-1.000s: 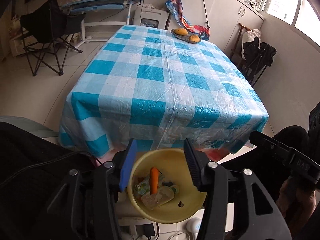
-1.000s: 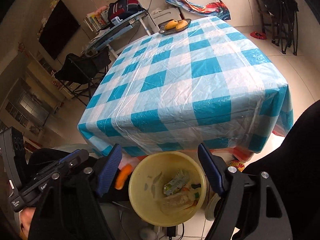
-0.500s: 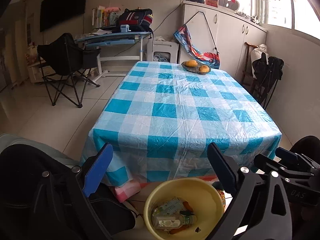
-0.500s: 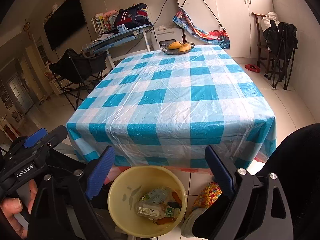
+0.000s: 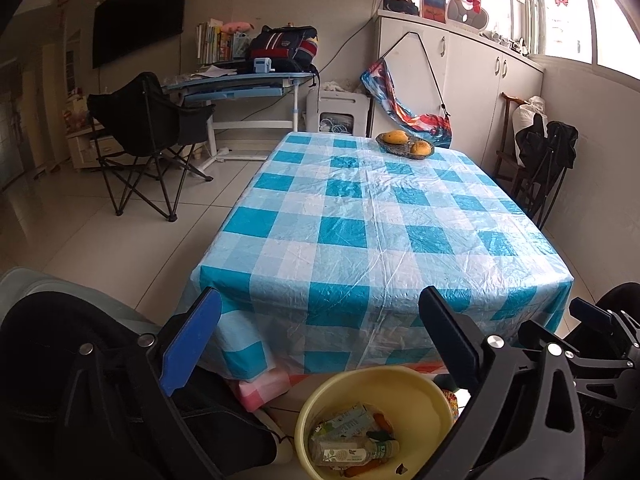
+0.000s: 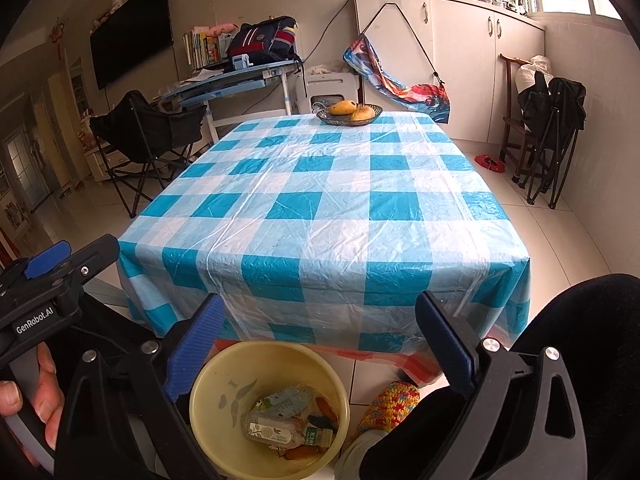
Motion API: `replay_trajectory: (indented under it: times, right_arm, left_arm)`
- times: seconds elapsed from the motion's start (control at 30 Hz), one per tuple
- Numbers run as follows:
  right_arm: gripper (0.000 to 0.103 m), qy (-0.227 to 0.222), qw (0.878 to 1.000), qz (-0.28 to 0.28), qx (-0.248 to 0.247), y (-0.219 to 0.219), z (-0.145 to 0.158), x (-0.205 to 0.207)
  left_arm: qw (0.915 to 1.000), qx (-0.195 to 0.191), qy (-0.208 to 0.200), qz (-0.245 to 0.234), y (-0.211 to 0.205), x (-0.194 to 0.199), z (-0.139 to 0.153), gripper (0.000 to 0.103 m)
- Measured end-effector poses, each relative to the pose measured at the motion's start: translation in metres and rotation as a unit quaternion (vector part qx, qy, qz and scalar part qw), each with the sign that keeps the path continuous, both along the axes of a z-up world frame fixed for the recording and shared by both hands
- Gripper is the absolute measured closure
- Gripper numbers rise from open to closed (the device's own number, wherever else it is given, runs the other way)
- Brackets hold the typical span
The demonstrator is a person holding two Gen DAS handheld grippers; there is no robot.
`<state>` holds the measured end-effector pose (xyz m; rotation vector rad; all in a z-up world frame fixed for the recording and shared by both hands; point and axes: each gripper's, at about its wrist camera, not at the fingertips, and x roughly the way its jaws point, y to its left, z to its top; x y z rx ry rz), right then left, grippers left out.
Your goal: Collect trash
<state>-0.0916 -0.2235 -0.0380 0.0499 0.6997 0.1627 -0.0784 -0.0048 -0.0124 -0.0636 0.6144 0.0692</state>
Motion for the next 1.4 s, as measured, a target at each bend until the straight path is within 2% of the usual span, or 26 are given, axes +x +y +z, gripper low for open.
replay_trajectory:
  times: [0.37, 1.4]
  right_arm:
    - [0.011, 0.003, 1.000, 0.001, -0.019, 0.006, -0.002, 0.001]
    - [0.010, 0.020, 0.999, -0.001, -0.030, 0.008, -0.010, 0.005]
  left_arm:
    - [0.9999, 0.006, -0.005, 0.010, 0.000, 0.000, 0.001, 0.007]
    - [0.9992, 0.008, 0.007, 0.040, 0.009, 0.006, 0.000, 0.007]
